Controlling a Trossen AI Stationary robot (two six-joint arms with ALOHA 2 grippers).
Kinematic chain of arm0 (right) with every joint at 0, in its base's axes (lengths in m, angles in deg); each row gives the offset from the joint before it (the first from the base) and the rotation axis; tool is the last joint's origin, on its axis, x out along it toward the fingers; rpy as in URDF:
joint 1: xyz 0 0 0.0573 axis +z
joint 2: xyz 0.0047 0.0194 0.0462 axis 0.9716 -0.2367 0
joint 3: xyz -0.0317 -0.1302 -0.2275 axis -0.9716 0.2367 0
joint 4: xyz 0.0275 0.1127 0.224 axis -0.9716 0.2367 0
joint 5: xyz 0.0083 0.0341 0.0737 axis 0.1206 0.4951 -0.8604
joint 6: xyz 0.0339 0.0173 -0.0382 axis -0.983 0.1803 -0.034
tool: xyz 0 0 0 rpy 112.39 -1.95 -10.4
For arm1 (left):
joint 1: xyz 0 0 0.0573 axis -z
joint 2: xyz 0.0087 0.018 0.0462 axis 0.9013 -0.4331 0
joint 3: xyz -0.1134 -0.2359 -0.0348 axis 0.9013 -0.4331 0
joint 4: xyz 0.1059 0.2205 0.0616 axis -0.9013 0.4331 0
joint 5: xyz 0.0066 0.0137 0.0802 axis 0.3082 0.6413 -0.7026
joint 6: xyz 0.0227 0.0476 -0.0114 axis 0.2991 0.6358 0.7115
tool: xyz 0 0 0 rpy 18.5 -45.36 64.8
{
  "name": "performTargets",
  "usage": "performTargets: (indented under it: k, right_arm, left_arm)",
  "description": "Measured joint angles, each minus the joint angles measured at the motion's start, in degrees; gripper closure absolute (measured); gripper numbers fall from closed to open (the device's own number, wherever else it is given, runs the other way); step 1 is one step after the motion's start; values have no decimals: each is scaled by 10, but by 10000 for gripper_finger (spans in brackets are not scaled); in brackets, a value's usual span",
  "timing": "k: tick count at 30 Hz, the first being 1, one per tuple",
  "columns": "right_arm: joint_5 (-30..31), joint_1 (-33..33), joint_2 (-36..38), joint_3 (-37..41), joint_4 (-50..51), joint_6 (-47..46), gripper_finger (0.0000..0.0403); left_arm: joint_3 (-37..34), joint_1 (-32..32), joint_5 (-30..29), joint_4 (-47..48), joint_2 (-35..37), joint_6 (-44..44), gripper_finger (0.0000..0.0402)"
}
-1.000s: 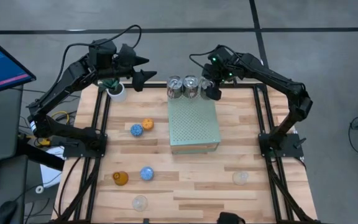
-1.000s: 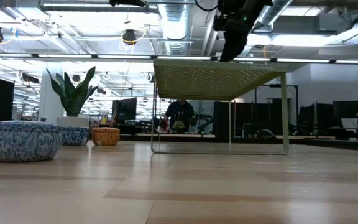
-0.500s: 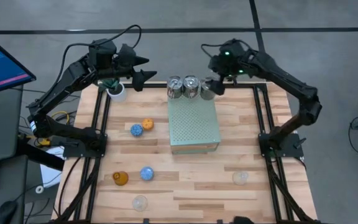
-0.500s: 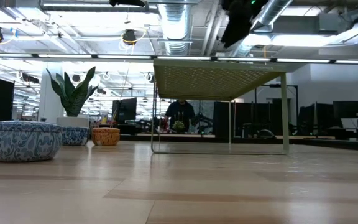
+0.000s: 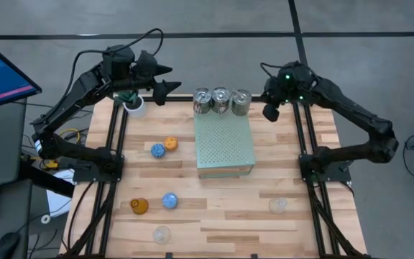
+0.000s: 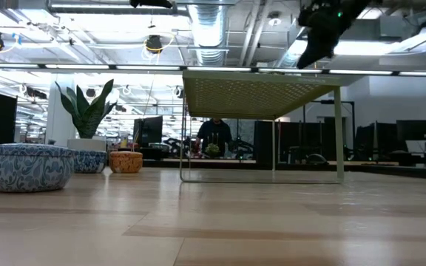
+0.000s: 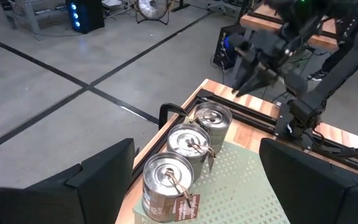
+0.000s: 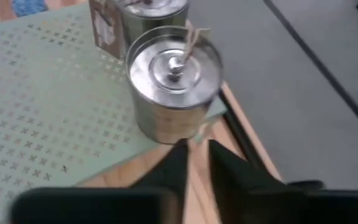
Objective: Pick & Place candle stick holders
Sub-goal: Put the silver scented candle on the shelf
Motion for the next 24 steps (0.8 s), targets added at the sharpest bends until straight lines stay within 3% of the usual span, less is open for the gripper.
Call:
performTargets:
  k: [2,10,24]
  right_arm:
    - [-15,-1,-5,16,-13,-3,393]
    - [-20,6,-57,24,-44,0,366]
    - [-28,2,-85,24,-74,3,396]
  left_arm:
    - [0,0,-1,0,0,-1,56]
    - [0,0,-2,0,0,-2,56]
    - [0,0,-2,0,0,-2,56]
